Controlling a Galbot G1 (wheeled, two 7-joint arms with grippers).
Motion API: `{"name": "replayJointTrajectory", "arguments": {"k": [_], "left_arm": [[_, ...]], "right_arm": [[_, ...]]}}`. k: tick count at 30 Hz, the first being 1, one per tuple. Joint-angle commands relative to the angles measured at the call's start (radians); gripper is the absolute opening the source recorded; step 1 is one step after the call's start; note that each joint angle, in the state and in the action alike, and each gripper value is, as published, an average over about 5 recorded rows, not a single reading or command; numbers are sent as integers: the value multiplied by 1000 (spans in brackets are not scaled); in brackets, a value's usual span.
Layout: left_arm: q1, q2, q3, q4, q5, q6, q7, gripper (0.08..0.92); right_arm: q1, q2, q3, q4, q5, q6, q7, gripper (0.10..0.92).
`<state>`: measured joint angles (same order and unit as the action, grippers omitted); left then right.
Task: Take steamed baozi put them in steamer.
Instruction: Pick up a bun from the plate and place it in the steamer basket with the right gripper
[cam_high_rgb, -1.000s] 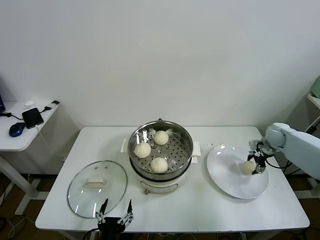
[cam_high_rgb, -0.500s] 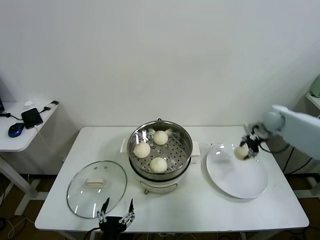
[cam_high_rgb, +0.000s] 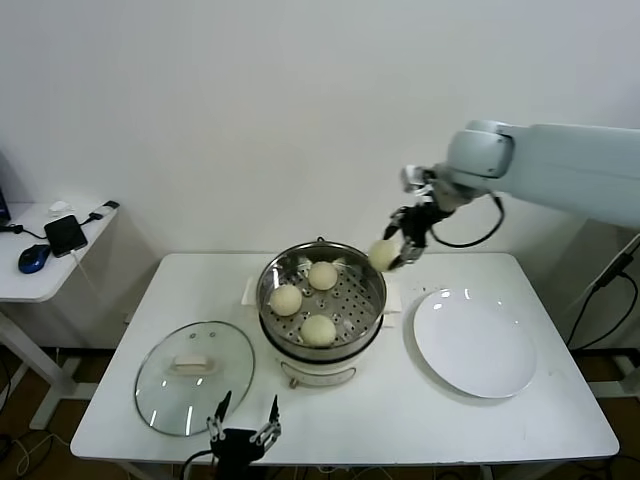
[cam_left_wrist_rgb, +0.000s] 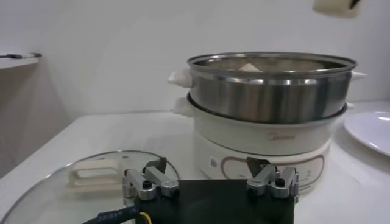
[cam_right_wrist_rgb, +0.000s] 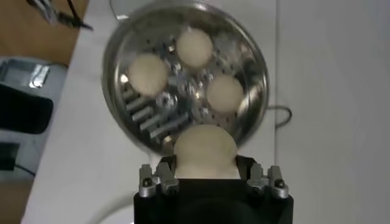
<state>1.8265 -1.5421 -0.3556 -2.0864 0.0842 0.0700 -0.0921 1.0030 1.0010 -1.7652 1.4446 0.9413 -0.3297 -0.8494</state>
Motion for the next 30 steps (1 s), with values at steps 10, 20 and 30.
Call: {"name": "replayJointTrajectory", "arguments": {"k": [10, 20, 30], "left_arm": [[-2, 11, 6, 14, -9, -13, -3, 823], [-5, 10, 7, 20, -10, -14, -3, 823], [1, 10, 0, 13, -12, -14, -4, 823]], "right_arm": [[-257, 153, -12, -47, -7, -159, 209, 653], [-329, 161, 34, -116, -38, -152, 212, 661], [-260, 128, 60, -111, -13, -43, 97, 813]]}}
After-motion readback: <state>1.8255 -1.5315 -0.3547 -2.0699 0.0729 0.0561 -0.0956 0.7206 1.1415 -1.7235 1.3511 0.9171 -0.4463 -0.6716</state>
